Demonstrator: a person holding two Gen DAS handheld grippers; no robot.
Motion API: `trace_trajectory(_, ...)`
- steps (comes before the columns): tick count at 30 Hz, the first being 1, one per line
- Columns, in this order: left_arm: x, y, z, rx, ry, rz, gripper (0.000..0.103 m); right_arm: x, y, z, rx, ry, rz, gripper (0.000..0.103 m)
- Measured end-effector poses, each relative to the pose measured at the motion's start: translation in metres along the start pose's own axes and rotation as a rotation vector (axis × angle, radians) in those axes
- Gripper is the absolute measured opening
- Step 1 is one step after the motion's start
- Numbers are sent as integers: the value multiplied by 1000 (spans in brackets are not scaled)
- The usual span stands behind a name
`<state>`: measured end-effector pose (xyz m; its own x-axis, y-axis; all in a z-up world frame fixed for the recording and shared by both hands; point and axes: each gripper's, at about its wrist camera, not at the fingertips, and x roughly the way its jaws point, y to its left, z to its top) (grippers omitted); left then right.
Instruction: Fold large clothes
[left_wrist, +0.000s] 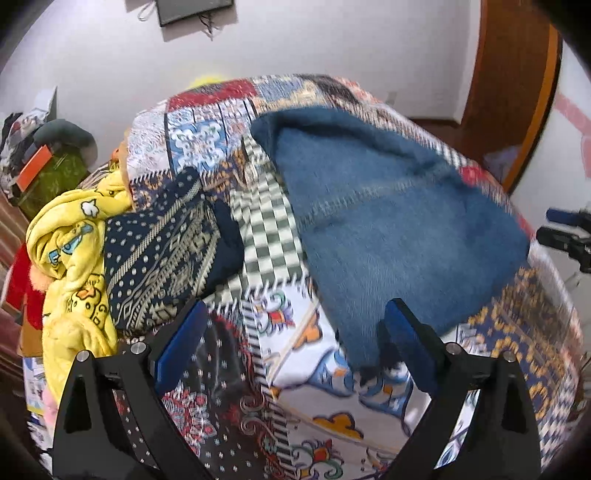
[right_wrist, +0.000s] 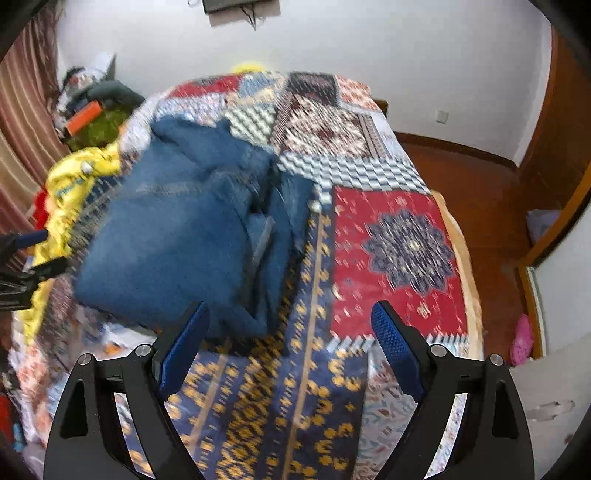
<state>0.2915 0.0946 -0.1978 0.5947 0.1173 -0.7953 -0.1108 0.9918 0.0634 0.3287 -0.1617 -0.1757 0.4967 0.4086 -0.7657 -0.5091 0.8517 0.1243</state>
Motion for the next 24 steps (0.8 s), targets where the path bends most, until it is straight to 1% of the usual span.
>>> trace_trajectory(2,1,6,11,-29,-16,-29,97,-1,2,13,29,-26,60,89)
trace_trajectory(3,3,9,17,-45,-18,-45,97,1,4,16,41,-31,85,94)
trace_trajectory(4,5,11,21,-58,-17,-59,97,5,4,23,62,-35,123,97)
trace_trajectory(5,10,14,27,-76,-13,-88,97,11,4,28,84,-33,153,102)
trace_trajectory(6,14,17,30,-88,-9,-115,97,19,4,32,106,-24,182,102)
trace_trajectory(8,29,23,38,-129,12,-199,97,38,3,36,138,21,236,102)
trace_trajectory(10,51,30,43,-191,63,-296,97,66,-3,41,179,85,283,102)
trace_trajectory(12,74,32,46,-241,129,-373,97,87,-12,43,227,132,303,102)
trace_trajectory(13,90,33,47,-271,168,-424,97,104,-20,45,271,177,325,102)
trace_trajectory(15,112,37,47,-320,217,-473,97,123,-30,45,328,232,373,102)
trace_trajectory(16,119,38,48,-336,231,-489,97,130,-34,45,346,247,392,102)
trace_trajectory(17,129,39,48,-362,249,-519,97,139,-38,46,360,262,408,102)
trace_trajectory(19,143,41,49,-408,274,-582,97,152,-38,48,350,283,447,102)
trace_trajectory(23,162,37,50,-445,303,-654,97,165,-36,56,327,286,504,102)
trace_trajectory(24,164,34,50,-448,301,-665,97,169,-34,58,324,289,521,102)
